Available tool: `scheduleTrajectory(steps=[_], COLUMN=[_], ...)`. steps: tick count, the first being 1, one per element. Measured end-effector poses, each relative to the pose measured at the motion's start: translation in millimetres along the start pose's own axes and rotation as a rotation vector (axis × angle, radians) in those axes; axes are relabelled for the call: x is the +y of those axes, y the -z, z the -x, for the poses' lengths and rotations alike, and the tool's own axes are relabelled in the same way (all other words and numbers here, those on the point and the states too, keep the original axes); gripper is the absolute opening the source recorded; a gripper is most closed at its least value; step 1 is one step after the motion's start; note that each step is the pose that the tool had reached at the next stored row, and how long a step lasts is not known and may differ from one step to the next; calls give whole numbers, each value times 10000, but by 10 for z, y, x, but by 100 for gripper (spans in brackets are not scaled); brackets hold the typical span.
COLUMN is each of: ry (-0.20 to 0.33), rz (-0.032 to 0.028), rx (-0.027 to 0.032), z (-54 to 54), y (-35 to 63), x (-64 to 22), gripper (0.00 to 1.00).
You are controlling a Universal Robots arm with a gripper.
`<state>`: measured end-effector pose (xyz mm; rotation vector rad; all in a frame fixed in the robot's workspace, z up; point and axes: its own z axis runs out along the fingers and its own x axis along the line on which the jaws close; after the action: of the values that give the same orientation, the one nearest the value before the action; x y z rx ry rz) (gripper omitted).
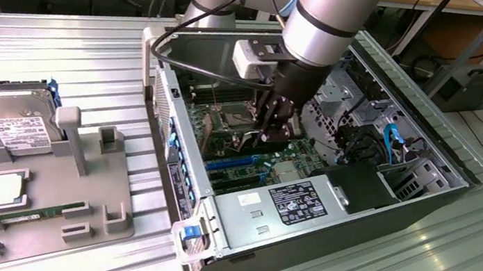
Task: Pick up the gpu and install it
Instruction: 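Insert the gpu into the slot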
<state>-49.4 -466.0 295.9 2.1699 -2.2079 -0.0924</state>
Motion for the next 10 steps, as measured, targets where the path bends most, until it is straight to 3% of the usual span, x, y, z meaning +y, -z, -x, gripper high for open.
scheduleTrajectory(steps=[6,10], ry=[13,11], rz=[-1,-4], rx=[1,32], z=[-1,-2], y=[-114,-128], x=[-1,-2], gripper=[26,26])
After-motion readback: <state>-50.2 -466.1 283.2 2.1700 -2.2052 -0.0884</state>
